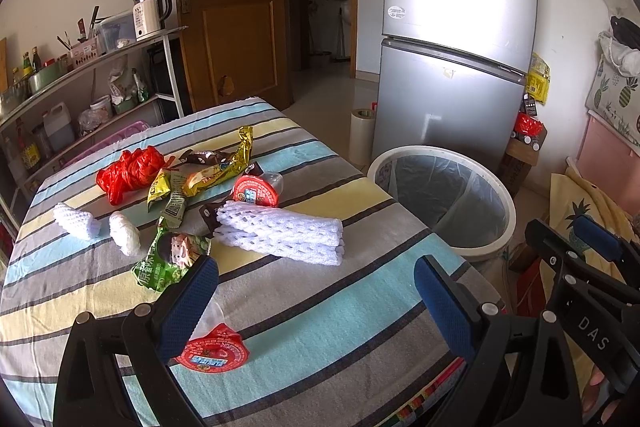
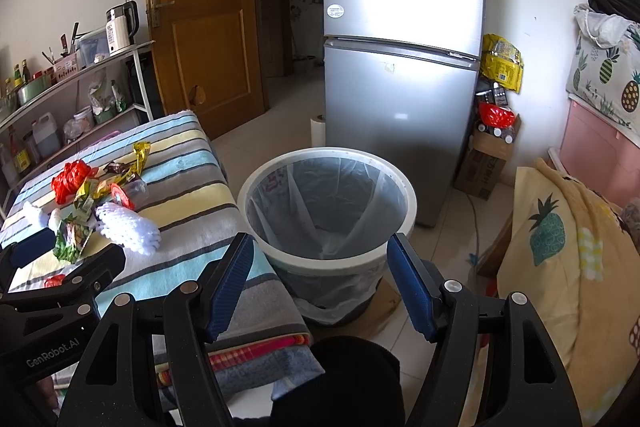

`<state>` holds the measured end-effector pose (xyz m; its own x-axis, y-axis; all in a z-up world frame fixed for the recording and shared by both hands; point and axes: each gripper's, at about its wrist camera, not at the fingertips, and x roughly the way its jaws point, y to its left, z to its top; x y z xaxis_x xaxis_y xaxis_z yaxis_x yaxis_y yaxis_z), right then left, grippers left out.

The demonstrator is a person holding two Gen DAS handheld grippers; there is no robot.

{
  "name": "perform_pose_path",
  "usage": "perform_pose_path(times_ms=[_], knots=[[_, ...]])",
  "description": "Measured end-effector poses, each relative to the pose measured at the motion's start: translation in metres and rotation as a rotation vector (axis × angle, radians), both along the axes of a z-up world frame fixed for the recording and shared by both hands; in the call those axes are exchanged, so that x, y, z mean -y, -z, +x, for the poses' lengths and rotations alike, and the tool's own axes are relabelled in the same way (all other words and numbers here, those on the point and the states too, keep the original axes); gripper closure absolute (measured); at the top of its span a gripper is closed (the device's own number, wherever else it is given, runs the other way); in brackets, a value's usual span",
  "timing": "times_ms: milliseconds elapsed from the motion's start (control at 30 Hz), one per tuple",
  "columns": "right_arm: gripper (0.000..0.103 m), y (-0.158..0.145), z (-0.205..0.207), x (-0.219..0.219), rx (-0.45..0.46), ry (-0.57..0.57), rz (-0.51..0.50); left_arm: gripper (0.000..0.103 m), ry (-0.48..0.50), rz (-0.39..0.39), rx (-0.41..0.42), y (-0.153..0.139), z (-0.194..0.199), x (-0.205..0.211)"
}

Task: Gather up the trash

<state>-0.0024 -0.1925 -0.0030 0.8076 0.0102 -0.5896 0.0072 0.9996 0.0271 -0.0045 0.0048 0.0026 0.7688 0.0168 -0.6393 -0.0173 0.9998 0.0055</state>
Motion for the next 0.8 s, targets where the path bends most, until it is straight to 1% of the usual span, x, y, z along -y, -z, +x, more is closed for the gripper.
perform_pose_path(times_ms=[800], knots=[[0.033,-0.0005,-0.0007,-0.0017,-0.001,-0.008,-0.003,0.003,-0.007,-0.001,0.004,-0.0068,-0.0028,-0.0052]])
